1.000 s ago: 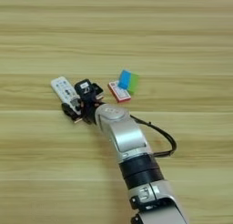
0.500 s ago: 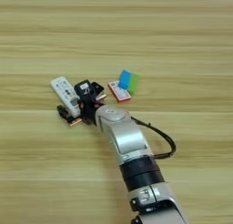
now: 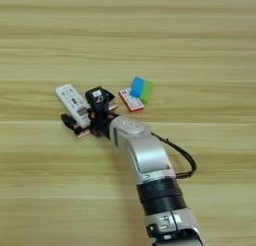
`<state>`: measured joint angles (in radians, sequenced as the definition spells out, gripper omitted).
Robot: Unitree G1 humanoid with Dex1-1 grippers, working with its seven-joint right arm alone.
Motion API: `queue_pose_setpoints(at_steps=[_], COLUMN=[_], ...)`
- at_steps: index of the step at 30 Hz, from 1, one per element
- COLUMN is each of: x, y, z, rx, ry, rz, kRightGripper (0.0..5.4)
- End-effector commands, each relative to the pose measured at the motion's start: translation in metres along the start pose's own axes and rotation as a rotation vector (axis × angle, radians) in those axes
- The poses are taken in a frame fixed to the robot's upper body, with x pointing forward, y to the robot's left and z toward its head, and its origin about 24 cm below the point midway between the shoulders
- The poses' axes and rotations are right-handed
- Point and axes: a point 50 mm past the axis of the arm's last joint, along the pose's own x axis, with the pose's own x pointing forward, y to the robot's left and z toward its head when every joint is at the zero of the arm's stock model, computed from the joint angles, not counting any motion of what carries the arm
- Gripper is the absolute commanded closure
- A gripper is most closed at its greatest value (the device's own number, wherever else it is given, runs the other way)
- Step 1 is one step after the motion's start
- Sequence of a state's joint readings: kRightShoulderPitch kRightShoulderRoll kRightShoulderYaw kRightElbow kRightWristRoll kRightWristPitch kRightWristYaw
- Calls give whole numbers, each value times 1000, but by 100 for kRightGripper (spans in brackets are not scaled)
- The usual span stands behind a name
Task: Move the objects on the table
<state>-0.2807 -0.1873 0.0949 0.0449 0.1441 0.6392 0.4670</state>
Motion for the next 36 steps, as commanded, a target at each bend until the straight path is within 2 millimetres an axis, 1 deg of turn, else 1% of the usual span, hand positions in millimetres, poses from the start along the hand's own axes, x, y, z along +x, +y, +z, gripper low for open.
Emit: queue_pose_setpoints(at_steps=[1,3,7,11,15,19,25,36], x=[-7,-10,-15,-14,-12,-8,-5,-2], y=[-3,-7,-25,-38,-44,-53,-59,-57], z=[40,49,60,61,59,53,48,46], rx=[-59,-42,-53,-95,-114,-127,-124,-117], ry=[-186,-248,-336,-348,-339,-286,-247,-229], rz=[-8,-37,-183,-297,-345,-403,-436,-417], kRightGripper=[6,6,6,6,6,6,6,6])
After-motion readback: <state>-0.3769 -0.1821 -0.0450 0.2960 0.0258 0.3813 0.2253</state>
